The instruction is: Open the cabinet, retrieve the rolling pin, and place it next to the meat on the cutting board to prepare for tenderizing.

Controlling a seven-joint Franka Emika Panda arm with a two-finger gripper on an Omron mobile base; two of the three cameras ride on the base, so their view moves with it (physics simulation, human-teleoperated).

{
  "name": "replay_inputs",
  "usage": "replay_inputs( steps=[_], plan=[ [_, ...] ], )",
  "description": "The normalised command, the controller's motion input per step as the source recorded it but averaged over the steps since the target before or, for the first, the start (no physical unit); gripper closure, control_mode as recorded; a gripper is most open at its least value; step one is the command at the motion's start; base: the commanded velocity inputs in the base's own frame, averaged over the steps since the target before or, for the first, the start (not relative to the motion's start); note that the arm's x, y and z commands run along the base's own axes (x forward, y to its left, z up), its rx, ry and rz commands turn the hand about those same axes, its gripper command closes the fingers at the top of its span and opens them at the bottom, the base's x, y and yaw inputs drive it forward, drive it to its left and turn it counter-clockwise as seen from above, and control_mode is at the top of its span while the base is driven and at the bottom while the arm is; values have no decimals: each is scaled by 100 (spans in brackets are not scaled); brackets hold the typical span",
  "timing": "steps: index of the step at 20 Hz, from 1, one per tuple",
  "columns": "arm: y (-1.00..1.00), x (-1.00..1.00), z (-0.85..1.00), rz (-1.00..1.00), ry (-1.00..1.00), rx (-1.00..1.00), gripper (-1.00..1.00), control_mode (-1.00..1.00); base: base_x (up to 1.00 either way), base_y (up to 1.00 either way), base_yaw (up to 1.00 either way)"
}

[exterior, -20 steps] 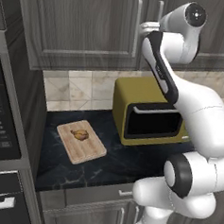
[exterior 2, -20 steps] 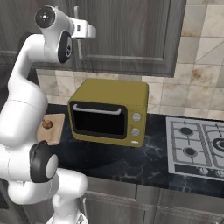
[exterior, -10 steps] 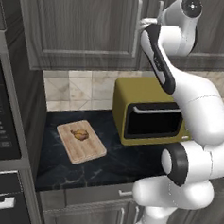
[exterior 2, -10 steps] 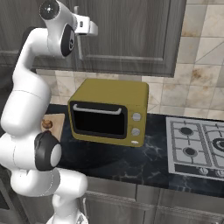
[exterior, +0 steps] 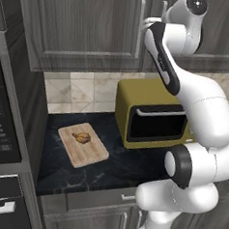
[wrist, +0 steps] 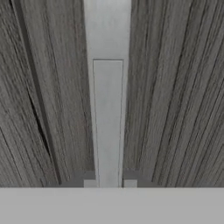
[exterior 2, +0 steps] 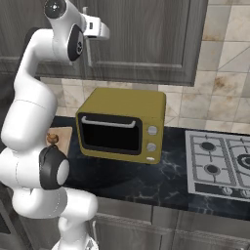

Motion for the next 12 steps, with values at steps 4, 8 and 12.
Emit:
replay_inputs(
  steps=[4,8,12],
  plan=[
    [0,10,0,1,0,0,100,-100,0,0,0],
    [0,19,0,0,1,0,100,-100,0,0,0],
    [5,25,0,0,6,0,100,-100,0,0,0]
  ],
)
